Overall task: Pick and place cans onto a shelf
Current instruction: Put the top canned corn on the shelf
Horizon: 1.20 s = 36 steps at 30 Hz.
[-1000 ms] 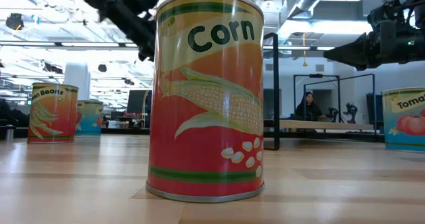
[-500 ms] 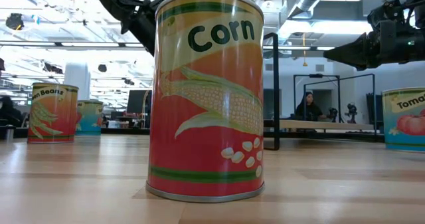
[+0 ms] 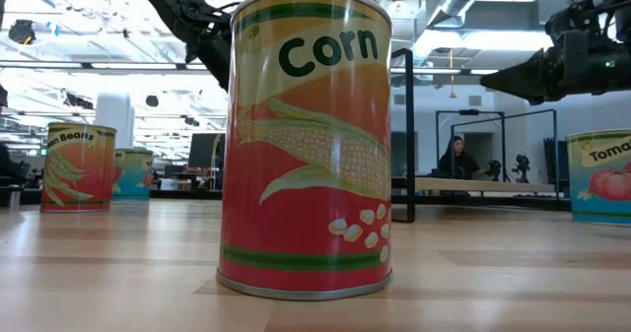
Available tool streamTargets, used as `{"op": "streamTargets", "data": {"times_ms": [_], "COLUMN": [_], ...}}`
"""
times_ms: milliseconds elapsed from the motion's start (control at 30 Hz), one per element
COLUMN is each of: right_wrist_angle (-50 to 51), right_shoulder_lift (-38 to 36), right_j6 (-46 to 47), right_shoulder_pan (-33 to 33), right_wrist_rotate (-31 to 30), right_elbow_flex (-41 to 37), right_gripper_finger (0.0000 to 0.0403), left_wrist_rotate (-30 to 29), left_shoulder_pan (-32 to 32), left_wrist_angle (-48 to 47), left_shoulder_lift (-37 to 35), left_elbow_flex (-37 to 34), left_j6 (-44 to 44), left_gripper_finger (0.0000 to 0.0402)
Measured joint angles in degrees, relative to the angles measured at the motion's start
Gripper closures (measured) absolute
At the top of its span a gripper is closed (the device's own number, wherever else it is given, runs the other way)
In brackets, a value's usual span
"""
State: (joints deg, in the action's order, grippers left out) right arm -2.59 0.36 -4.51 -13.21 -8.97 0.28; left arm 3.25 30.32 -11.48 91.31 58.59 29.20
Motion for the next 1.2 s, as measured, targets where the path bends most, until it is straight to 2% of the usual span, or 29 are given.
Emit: {"op": "streamTargets", "data": {"times_ms": [133,433,533,700,833,933,1067,1200], "right_wrist_angle": [0.0,0.0,0.0,0.0,0.0,0.0,0.0,0.0], "right_shoulder_lift": [0.0,0.1,0.1,0.0,0.0,0.0,0.0,0.0], "right_j6": [0.0,0.0,0.0,0.0,0.0,0.0,0.0,0.0], "right_shoulder_pan": [0.0,0.0,0.0,0.0,0.0,0.0,0.0,0.0], "right_wrist_rotate": [0.0,0.0,0.0,0.0,0.0,0.0,0.0,0.0], "right_elbow_flex": [0.0,0.0,0.0,0.0,0.0,0.0,0.0,0.0], "right_gripper_finger": [0.0353,0.0353,0.0353,0.0353,0.0353,0.0353,0.0353,0.0353], "left_wrist_rotate": [-0.3,-6.0,-6.8,-5.4,-6.8,-8.4,-8.7,-8.7], "left_shoulder_pan": [-0.1,-0.1,-0.1,-0.2,0.0,0.8,1.6,-1.0], "left_wrist_angle": [0.5,2.1,1.8,1.4,0.5,-6.2,-17.0,-23.4], "left_shoulder_lift": [1.0,4.2,4.8,5.0,4.4,4.3,3.8,3.8], "left_elbow_flex": [0.0,0.0,0.0,0.2,0.8,6.0,18.1,29.2], "left_j6": [5.0,12.7,13.3,14.6,12.7,7.5,-2.6,-10.0], "left_gripper_finger": [0.0293,0.0294,0.0314,0.0388,0.0397,0.0399,0.0401,0.0401]}}
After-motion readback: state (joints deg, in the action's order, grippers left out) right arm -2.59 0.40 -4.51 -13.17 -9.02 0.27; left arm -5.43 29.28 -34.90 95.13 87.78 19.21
